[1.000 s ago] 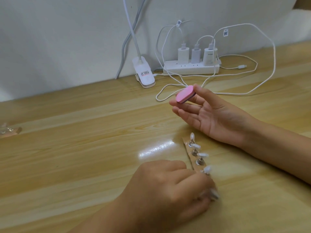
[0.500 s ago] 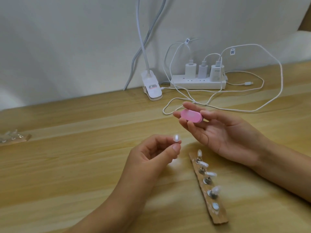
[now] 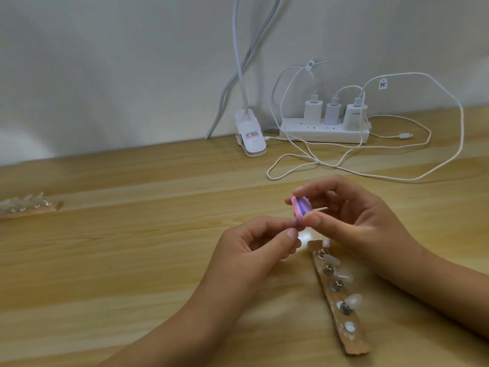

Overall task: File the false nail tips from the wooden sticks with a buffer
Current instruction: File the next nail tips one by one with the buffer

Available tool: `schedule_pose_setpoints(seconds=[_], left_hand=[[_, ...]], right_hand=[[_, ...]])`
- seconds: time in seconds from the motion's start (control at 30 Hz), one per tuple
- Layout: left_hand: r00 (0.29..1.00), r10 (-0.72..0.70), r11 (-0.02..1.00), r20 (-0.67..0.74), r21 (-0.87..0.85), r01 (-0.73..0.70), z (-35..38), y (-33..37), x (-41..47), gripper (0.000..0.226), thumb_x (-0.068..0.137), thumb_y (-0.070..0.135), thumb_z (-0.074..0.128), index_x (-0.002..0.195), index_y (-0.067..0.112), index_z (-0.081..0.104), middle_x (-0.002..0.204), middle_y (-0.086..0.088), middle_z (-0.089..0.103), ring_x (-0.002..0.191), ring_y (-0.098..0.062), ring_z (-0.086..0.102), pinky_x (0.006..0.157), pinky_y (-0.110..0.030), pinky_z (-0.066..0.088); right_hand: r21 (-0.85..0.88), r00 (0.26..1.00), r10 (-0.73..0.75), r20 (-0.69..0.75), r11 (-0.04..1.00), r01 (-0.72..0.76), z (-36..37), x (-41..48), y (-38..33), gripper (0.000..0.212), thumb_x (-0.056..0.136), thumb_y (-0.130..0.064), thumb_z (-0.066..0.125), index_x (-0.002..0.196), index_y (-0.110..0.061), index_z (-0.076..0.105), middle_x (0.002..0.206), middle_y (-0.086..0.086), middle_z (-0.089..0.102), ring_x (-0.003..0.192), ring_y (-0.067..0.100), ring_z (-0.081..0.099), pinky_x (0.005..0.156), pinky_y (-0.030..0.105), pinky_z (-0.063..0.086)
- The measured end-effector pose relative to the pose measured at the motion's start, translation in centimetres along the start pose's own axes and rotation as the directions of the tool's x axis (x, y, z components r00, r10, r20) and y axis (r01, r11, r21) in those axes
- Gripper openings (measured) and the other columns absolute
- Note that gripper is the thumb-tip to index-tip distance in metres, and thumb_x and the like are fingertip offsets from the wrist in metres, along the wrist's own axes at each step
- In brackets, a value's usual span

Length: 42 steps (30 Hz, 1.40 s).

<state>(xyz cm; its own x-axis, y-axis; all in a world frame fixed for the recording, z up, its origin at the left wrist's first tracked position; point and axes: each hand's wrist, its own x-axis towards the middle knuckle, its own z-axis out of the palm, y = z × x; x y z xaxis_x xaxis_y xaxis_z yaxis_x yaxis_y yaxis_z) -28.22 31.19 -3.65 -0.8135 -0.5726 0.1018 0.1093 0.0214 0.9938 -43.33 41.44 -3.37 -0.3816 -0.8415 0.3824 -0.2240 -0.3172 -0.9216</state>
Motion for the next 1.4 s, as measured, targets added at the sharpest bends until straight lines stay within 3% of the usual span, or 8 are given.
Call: schedule_pose_setpoints(seconds=[0.2, 0.37, 0.5, 0.6, 0.97, 1.13, 1.23, 1.4], left_hand=[[1.0, 0.013, 0.999, -0.001, 0.042, -0.013, 0.09, -0.05, -0.01, 0.016, 0.075, 0.029, 0.071, 0.084, 0.018, 0.077, 0.069, 0.001, 0.071, 0.066, -0.003, 0.064, 0.063, -0.012, 0.048], [1.0, -0.025, 1.0, 0.002, 0.008, 0.025, 0.3, -0.11, 0.01, 0.008, 0.078, 0.026, 0.07, 0.078, 0.018, 0.074, 0.065, -0.002, 0.07, 0.06, -0.008, 0.064, 0.058, -0.015, 0.049], [1.0, -0.023, 0.999, 0.012, -0.022, 0.023, 0.35, 0.01, -0.08, 0.008, 0.085, 0.017, 0.065, 0.079, 0.016, 0.069, 0.064, -0.004, 0.071, 0.058, -0.011, 0.067, 0.056, -0.016, 0.05], [0.999, -0.008, 1.0, 0.038, -0.018, 0.009, 0.3, 0.1, -0.19, 0.009, 0.084, 0.02, 0.065, 0.084, 0.013, 0.07, 0.069, -0.006, 0.073, 0.063, -0.011, 0.069, 0.059, -0.016, 0.051], [0.998, 0.038, 0.999, 0.054, 0.016, -0.039, 0.34, -0.23, -0.22, 0.012, 0.08, 0.027, 0.065, 0.079, 0.018, 0.072, 0.067, -0.004, 0.071, 0.063, -0.009, 0.067, 0.061, -0.016, 0.05], [0.998, 0.032, 0.999, 0.046, 0.015, -0.033, 0.31, -0.32, -0.18, 0.011, 0.079, 0.028, 0.066, 0.079, 0.018, 0.073, 0.069, -0.007, 0.072, 0.064, -0.012, 0.068, 0.061, -0.016, 0.051], [0.998, 0.036, 0.999, 0.047, 0.021, -0.037, 0.34, -0.33, -0.15, 0.012, 0.078, 0.028, 0.067, 0.077, 0.018, 0.074, 0.07, -0.007, 0.073, 0.065, -0.01, 0.069, 0.061, -0.015, 0.05], [0.999, 0.037, 0.999, 0.037, 0.013, -0.038, 0.42, -0.33, -0.06, 0.015, 0.076, 0.03, 0.068, 0.077, 0.016, 0.074, 0.066, -0.008, 0.071, 0.061, -0.011, 0.066, 0.059, -0.016, 0.05]], right_hand=[[-0.292, 0.992, -0.112, 0.052, 0.949, 0.122, -0.08, -0.3, 0.0, 0.032, 0.081, -0.035, 0.07, 0.111, -0.024, 0.066, 0.107, -0.01, 0.07, 0.101, 0.015, 0.066, 0.088, 0.023, 0.052], [-0.262, 0.998, -0.053, 0.019, 0.963, 0.057, -0.3, -0.04, 0.12, 0.043, 0.078, -0.036, 0.078, 0.118, -0.032, 0.063, 0.1, -0.011, 0.069, 0.098, 0.007, 0.064, 0.086, 0.017, 0.047], [-0.404, 0.98, -0.175, 0.096, 0.893, 0.199, -0.03, -0.23, 0.29, 0.039, 0.076, -0.037, 0.074, 0.112, -0.025, 0.067, 0.099, -0.012, 0.065, 0.098, 0.012, 0.062, 0.085, 0.019, 0.047], [-0.336, 0.998, -0.057, 0.035, 0.94, 0.066, -0.27, 0.03, 0.24, 0.037, 0.072, -0.042, 0.076, 0.106, -0.03, 0.069, 0.105, -0.015, 0.068, 0.103, 0.01, 0.063, 0.088, 0.027, 0.051], [-0.383, 0.979, -0.18, 0.092, 0.901, 0.201, 0.11, -0.34, -0.06, 0.042, 0.077, -0.033, 0.079, 0.114, -0.025, 0.063, 0.109, -0.012, 0.069, 0.105, 0.007, 0.065, 0.091, 0.018, 0.048], [-0.302, 1.0, -0.016, 0.025, 0.953, 0.023, -0.06, 0.02, 0.2, 0.029, 0.08, -0.042, 0.076, 0.104, -0.028, 0.068, 0.106, -0.009, 0.071, 0.105, 0.01, 0.065, 0.094, 0.035, 0.052], [-0.357, 0.988, -0.122, 0.092, 0.922, 0.147, 0.13, -0.21, 0.08, 0.028, 0.08, -0.036, 0.071, 0.106, -0.028, 0.066, 0.106, -0.012, 0.07, 0.103, 0.008, 0.065, 0.089, 0.02, 0.049], [-0.285, 0.998, -0.041, 0.044, 0.957, 0.052, -0.14, -0.16, 0.25, 0.03, 0.077, -0.041, 0.073, 0.105, -0.034, 0.067, 0.102, -0.014, 0.071, 0.097, 0.008, 0.066, 0.086, 0.022, 0.05]])
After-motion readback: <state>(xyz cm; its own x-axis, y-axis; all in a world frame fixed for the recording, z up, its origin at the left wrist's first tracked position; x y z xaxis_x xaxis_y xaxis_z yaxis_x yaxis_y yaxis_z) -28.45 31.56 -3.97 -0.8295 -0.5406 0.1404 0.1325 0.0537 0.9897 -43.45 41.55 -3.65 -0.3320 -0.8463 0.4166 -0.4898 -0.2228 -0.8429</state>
